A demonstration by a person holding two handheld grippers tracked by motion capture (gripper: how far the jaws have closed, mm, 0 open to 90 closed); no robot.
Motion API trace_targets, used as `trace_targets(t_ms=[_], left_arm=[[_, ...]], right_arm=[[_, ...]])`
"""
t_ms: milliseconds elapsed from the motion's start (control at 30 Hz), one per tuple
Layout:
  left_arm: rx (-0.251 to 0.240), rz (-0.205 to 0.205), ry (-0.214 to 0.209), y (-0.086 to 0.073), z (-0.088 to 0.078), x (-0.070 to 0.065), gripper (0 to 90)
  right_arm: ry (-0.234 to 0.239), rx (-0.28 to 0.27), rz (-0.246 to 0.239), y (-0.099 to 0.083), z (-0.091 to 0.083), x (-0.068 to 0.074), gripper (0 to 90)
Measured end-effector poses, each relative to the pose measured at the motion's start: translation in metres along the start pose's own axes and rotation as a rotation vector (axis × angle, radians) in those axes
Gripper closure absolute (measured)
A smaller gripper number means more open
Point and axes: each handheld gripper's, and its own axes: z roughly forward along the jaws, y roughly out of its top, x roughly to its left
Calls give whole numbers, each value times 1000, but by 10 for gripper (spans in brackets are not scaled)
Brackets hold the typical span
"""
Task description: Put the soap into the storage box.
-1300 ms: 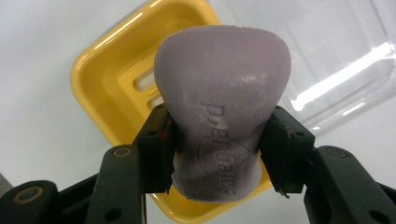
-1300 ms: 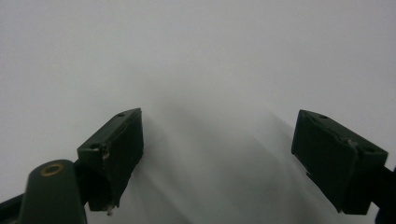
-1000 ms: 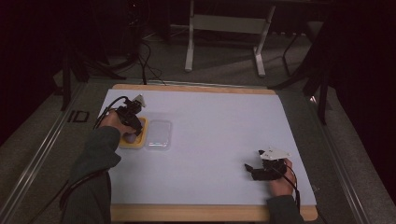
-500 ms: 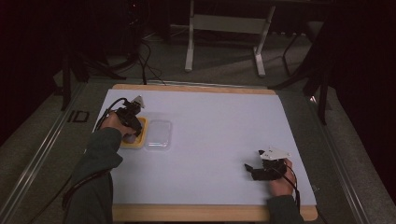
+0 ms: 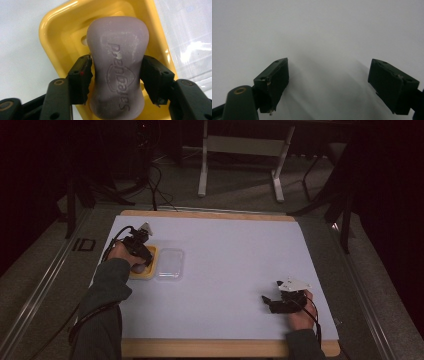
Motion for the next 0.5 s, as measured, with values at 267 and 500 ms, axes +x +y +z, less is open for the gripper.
trace_targets(t_ms=[267,500], left_arm=[[-49,36,-5,-5,-6,4,347],[-71,49,3,-8,-12,6,314]], right_arm=[[-1,0,-2,0,0,0,166],[-2,0,-3,0,0,0,166]])
